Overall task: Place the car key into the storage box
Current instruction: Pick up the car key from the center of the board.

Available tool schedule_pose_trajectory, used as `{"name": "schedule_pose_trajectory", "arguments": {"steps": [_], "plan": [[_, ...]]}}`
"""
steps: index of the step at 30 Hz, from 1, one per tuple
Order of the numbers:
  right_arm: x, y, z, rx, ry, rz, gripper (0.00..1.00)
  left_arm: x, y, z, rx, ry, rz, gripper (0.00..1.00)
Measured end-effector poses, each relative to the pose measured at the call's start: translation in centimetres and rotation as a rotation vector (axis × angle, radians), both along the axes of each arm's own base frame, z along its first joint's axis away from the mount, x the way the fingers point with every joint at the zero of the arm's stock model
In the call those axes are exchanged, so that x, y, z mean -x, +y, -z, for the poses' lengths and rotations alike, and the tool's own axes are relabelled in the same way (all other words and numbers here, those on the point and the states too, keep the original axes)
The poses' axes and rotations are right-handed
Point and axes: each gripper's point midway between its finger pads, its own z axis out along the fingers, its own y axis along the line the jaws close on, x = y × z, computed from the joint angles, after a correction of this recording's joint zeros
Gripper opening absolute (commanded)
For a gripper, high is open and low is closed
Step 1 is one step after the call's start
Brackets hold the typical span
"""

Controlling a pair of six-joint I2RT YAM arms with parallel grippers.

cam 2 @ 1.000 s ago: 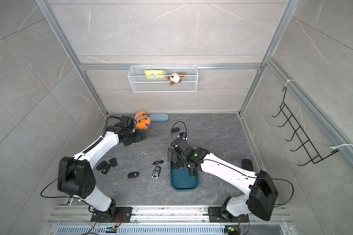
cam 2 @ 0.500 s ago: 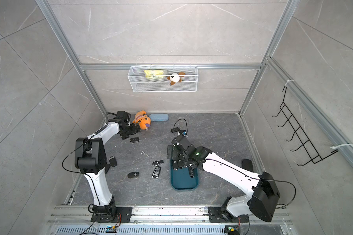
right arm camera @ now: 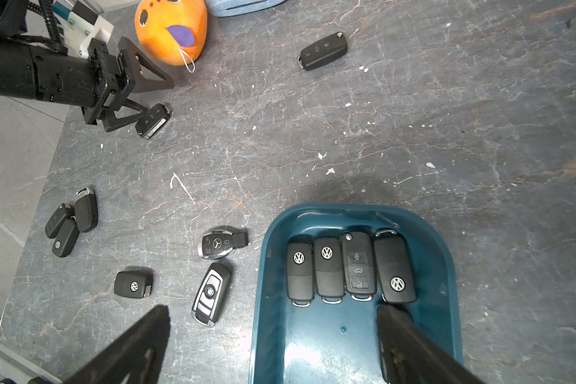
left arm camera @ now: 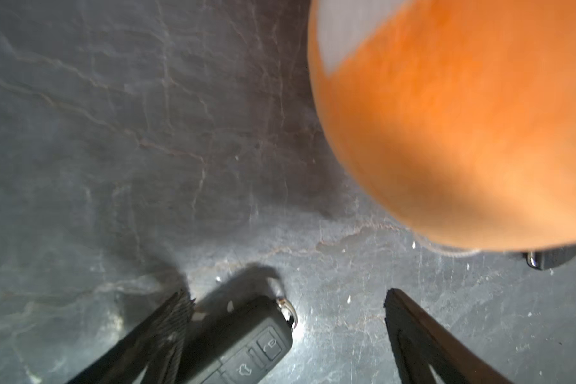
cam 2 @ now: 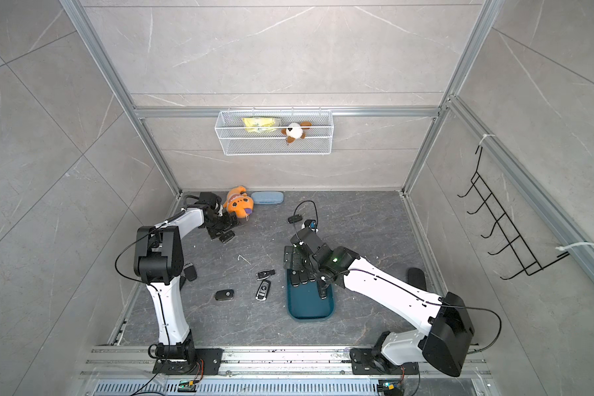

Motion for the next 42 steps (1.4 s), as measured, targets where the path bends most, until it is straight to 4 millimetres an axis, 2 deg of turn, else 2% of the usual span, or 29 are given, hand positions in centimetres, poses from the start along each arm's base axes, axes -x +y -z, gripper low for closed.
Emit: {"name": "schedule_pose_trajectory", "arguments": {"steps": [4, 10, 17, 22, 24, 26, 33, 35, 36, 42], "plan": [[0.0, 0.1, 0.0, -0.001, 0.003, -0.003, 0.99, 1.0, 0.0, 0.1, 0.001, 0.011, 0.001, 0.92], [0.1, 0.3, 0.6, 0.002, 0.021, -0.013, 0.99, 1.3, 0.3, 0.3, -0.031, 0.021, 0.002, 0.87], [0.2, 0.4, 0.8, 0.006, 0.028, -0.015, 0.99, 2.6, 0.9, 0.9, -0.166, 0.070, 0.018, 0.81], [0.2, 0.3, 0.9, 0.006, 0.032, -0.012, 0.99, 3.2, 0.7, 1.4, -0.275, 0.099, 0.064, 0.76], [0.3, 0.3, 0.9, 0.004, 0.033, -0.010, 0.99, 3.2, 0.7, 1.6, -0.303, 0.104, 0.076, 0.69], [0.3, 0.3, 0.9, 0.004, 0.033, -0.009, 0.99, 3.2, 0.7, 1.7, -0.321, 0.106, 0.085, 0.67], [0.5, 0.0, 0.6, 0.002, 0.035, -0.006, 0.99, 3.0, 1.1, 1.8, -0.355, 0.116, 0.099, 0.53], [0.6, -0.1, 0.6, 0.000, 0.036, -0.004, 0.99, 2.8, 1.1, 1.8, -0.358, 0.113, 0.105, 0.36], [0.6, -0.2, 0.7, -0.001, 0.038, -0.001, 0.99, 2.7, 1.1, 1.8, -0.359, 0.111, 0.106, 0.32], [0.7, -0.2, 0.7, -0.004, 0.042, 0.005, 0.99, 2.6, 1.0, 1.7, -0.352, 0.107, 0.109, 0.32]]}}
